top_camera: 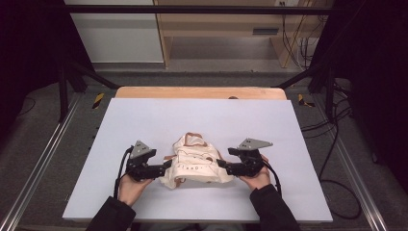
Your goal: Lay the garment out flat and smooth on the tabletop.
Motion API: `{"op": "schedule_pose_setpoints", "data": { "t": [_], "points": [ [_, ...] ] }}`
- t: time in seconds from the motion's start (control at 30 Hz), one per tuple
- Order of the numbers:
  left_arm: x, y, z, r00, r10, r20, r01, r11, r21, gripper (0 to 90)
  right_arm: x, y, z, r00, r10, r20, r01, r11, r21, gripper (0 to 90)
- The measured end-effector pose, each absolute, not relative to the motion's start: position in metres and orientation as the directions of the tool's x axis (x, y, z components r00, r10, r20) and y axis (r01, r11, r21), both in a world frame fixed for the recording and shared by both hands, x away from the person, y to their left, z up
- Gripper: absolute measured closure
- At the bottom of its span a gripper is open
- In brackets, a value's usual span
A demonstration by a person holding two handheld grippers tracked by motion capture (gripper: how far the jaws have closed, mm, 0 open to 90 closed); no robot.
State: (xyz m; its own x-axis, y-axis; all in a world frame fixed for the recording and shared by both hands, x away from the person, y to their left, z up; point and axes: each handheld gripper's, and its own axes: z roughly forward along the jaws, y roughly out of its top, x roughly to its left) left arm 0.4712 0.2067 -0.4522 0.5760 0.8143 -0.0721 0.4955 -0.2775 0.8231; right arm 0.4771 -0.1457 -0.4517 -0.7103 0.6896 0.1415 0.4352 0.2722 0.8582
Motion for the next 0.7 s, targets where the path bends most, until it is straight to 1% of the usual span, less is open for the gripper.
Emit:
{"op": "schedule_pose_setpoints", "data": {
  "t": [0.03,0.1,0.13,0.17,0.2,0.27,0.3,0.33,0.37,0.4,0.43,0.47,0.5,0.53,0.57,0.6,0.63,0.67,0.7],
  "points": [
    [0.483,0.204,-0.461,0.544,0.839,-0.034,0.519,-0.303,0.799,29.9,0.489,-0.142,-0.457,-0.695,0.704,0.147,0.457,0.274,0.846,36.6],
    [0.488,0.204,-0.466,0.543,0.839,-0.041,0.536,-0.308,0.786,35.2,0.496,-0.14,-0.461,-0.684,0.715,0.145,0.469,0.279,0.838,37.5],
    [0.492,0.202,-0.47,0.548,0.835,-0.053,0.546,-0.309,0.779,35.2,0.502,-0.138,-0.466,-0.674,0.725,0.144,0.481,0.282,0.83,38.9],
    [0.493,0.201,-0.473,0.553,0.831,-0.051,0.547,-0.316,0.775,39.9,0.507,-0.137,-0.472,-0.661,0.735,0.154,0.499,0.278,0.821,40.7],
    [0.493,0.198,-0.476,0.568,0.822,-0.033,0.537,-0.34,0.772,46.7,0.512,-0.135,-0.48,-0.649,0.746,0.15,0.52,0.29,0.803,42.6],
    [0.492,0.197,-0.478,0.57,0.821,-0.022,0.534,-0.351,0.769,53.2,0.513,-0.135,-0.483,-0.645,0.751,0.142,0.531,0.307,0.79,43.1],
    [0.494,0.195,-0.481,0.567,0.823,-0.017,0.542,-0.358,0.76,56.9,0.515,-0.134,-0.488,-0.645,0.754,0.122,0.537,0.334,0.775,46.7],
    [0.494,0.195,-0.481,0.567,0.823,-0.017,0.542,-0.358,0.76,59.3,0.515,-0.134,-0.488,-0.645,0.754,0.122,0.537,0.334,0.775,46.7],
    [0.495,0.195,-0.483,0.566,0.824,-0.023,0.55,-0.356,0.756,59.3,0.515,-0.133,-0.489,-0.643,0.755,0.124,0.542,0.335,0.771,48.2],
    [0.496,0.195,-0.484,0.566,0.824,-0.03,0.556,-0.354,0.752,63.1,0.515,-0.131,-0.49,-0.648,0.751,0.127,0.543,0.338,0.769,51.9],
    [0.496,0.194,-0.484,0.569,0.822,-0.017,0.547,-0.363,0.754,68.6,0.515,-0.129,-0.492,-0.654,0.747,0.122,0.537,0.344,0.77,57.4],
    [0.496,0.194,-0.484,0.569,0.822,-0.017,0.547,-0.363,0.754,70.1,0.515,-0.129,-0.492,-0.654,0.747,0.122,0.537,0.344,0.77,57.4],
    [0.495,0.194,-0.484,0.57,0.822,-0.013,0.547,-0.367,0.753,74.5,0.514,-0.126,-0.493,-0.658,0.745,0.113,0.529,0.349,0.773,64.1],
    [0.495,0.194,-0.484,0.57,0.822,-0.013,0.547,-0.367,0.753,77.7,0.514,-0.126,-0.493,-0.658,0.745,0.113,0.529,0.349,0.773,64.1],
    [0.494,0.194,-0.483,0.562,0.827,0.0,0.546,-0.371,0.751,82.9,0.514,-0.126,-0.493,-0.663,0.738,0.125,0.534,0.349,0.77,74.6],
    [0.494,0.194,-0.483,0.562,0.827,0.0,0.546,-0.371,0.751,84.7,0.514,-0.126,-0.493,-0.663,0.738,0.125,0.534,0.349,0.77,74.6],
    [0.494,0.196,-0.482,0.564,0.826,-0.012,0.553,-0.366,0.748,85.9,0.512,-0.125,-0.491,-0.666,0.736,0.122,0.533,0.354,0.769,83.0],
    [0.494,0.196,-0.482,0.564,0.826,-0.012,0.553,-0.366,0.748,86.4,0.512,-0.125,-0.491,-0.666,0.736,0.122,0.533,0.354,0.769,83.0],
    [0.494,0.196,-0.482,0.562,0.827,-0.025,0.557,-0.356,0.75,86.8,0.51,-0.125,-0.49,-0.671,0.731,0.123,0.529,0.356,0.77,85.6]
  ]
}}
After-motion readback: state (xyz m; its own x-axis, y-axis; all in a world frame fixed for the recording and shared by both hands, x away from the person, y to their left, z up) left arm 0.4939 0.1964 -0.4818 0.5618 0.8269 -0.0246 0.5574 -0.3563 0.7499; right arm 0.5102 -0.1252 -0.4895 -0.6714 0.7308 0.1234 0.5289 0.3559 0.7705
